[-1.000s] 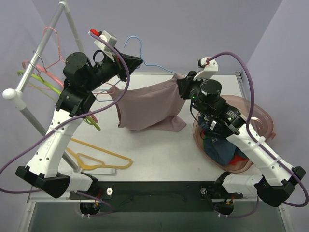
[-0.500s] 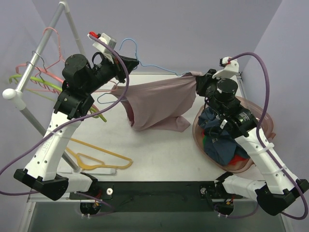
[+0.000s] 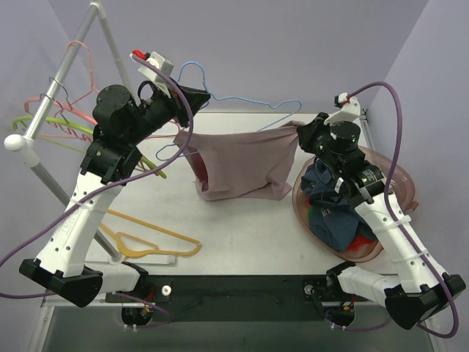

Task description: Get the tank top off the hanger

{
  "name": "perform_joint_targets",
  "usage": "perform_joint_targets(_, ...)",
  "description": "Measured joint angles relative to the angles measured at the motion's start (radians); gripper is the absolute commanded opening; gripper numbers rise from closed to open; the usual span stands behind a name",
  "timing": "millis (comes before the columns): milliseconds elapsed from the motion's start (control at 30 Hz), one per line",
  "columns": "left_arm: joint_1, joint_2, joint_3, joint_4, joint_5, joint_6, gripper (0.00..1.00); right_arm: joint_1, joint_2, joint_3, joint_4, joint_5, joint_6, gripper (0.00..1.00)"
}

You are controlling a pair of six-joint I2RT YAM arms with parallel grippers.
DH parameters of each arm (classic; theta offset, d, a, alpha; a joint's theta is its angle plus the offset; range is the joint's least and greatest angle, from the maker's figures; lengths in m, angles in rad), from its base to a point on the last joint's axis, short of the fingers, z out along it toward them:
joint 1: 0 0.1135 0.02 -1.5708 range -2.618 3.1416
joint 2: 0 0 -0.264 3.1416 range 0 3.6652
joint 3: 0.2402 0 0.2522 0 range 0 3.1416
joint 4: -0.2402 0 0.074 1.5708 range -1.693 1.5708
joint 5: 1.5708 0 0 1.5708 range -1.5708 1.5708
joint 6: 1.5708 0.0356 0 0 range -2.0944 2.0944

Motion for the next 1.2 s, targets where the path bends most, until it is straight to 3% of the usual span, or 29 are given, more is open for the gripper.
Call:
perform_joint_targets(200, 0.001, -0.008, -0.034, 0.08, -0.003, -0.036, 0.0, 0.006, -0.058, -0.146, 0.043, -0.194, 0.077, 0.0)
perform_joint_targets(367, 0.001, -0.011, -0.079, 0.189, -0.016, -0.089, 0.0, 0.089, -0.104, -0.232, 0.09, -0.314, 0.124, 0.0)
perform_joint_targets(533, 0.001, -0.006, -0.08, 0.277, -0.035, -0.132, 0.0, 0.175, -0.105, -0.237, 0.087, -0.341, 0.132, 0.0)
perform_joint_targets(800, 0.001, 0.022, -0.048, 0.33, -0.122, -0.164, 0.0, 0.182, -0.14, -0.294, -0.034, -0.241, 0.123, 0.0)
perform_joint_targets(1033, 0.001, 0.023, -0.055, 0.409, -0.15, -0.218, 0.0, 0.249, -0.137, -0.311, 0.119, -0.416, 0.088, 0.0)
perform_joint_targets(1200, -0.001, 0.026, -0.063, 0.441, -0.15, -0.249, 0.0, 0.298, -0.071, -0.264, 0.129, -0.525, -0.021, 0.0)
